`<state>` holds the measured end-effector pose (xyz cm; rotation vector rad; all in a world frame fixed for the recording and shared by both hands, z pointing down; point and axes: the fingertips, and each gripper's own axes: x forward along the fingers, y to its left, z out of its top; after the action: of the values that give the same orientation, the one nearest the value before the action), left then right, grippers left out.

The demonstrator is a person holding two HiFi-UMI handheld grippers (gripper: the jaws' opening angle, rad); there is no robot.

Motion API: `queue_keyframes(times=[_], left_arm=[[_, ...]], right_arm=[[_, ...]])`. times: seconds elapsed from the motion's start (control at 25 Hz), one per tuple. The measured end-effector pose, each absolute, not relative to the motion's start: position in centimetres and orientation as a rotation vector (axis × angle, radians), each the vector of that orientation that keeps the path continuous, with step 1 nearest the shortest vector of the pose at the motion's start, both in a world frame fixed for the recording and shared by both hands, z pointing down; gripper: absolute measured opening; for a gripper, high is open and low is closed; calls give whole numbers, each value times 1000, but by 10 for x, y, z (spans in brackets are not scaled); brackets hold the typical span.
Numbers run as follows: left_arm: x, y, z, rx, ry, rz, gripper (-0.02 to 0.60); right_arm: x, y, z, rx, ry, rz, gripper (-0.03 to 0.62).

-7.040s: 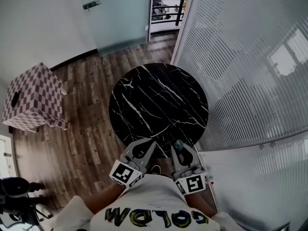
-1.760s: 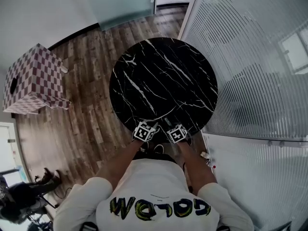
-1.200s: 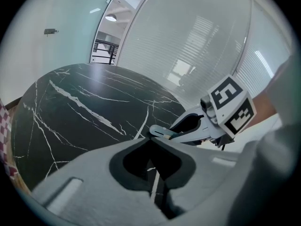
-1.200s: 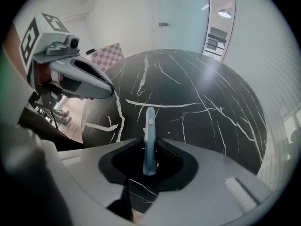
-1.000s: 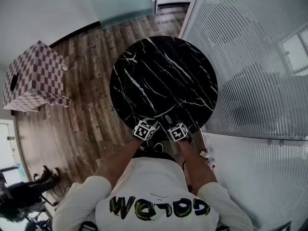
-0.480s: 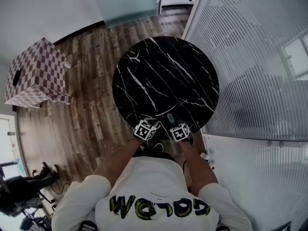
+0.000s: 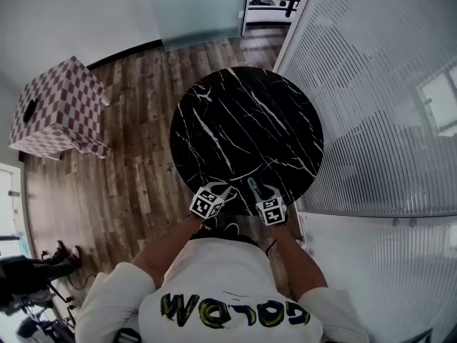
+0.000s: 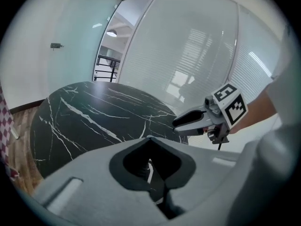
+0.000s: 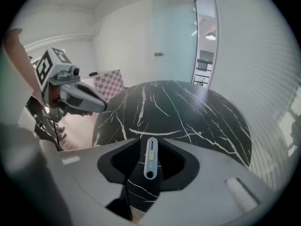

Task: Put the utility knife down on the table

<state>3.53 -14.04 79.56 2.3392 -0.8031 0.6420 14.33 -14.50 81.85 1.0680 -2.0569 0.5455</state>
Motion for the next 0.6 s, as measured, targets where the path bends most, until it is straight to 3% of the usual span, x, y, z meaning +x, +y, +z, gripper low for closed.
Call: queue_keyframes(times=[0.6], left_arm=[[38, -126, 662, 2483, -856, 320, 0]], right_arm=[[105, -129, 658, 1256, -2438, 477, 64]])
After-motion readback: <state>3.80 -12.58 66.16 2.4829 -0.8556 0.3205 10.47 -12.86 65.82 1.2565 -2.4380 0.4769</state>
